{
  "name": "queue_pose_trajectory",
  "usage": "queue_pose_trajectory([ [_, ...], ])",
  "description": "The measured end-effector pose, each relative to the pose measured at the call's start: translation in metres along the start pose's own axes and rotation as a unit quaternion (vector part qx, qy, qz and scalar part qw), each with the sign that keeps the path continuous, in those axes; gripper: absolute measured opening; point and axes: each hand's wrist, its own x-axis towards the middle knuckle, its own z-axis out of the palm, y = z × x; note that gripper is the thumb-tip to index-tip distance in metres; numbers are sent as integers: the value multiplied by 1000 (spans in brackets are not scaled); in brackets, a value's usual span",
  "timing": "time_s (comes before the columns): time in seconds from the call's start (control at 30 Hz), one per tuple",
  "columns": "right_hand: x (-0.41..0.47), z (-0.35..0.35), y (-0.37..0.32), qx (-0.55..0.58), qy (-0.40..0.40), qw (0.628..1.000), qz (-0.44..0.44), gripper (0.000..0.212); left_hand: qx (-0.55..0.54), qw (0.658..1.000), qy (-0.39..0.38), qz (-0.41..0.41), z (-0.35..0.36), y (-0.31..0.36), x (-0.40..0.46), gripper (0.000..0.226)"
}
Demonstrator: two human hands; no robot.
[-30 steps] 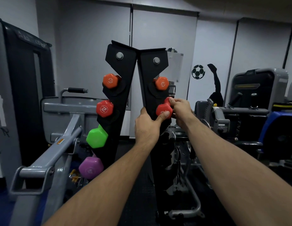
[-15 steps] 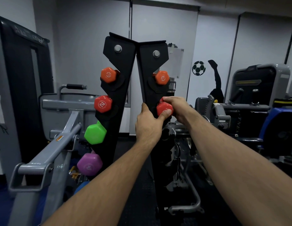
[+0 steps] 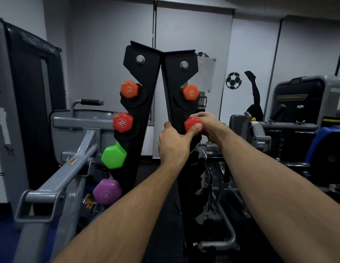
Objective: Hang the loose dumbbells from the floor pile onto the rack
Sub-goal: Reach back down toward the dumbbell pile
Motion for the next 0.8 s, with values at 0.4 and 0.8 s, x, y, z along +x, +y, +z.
queue_pose_trajectory([
  [0.4, -40, 4, 14, 105, 34, 994, -26, 20, 31, 998, -30, 34, 0, -4, -11, 98],
  [0.8, -159, 6, 89, 30, 156, 982, -104, 51, 25, 991, -124, 54, -39, -88, -80, 90],
])
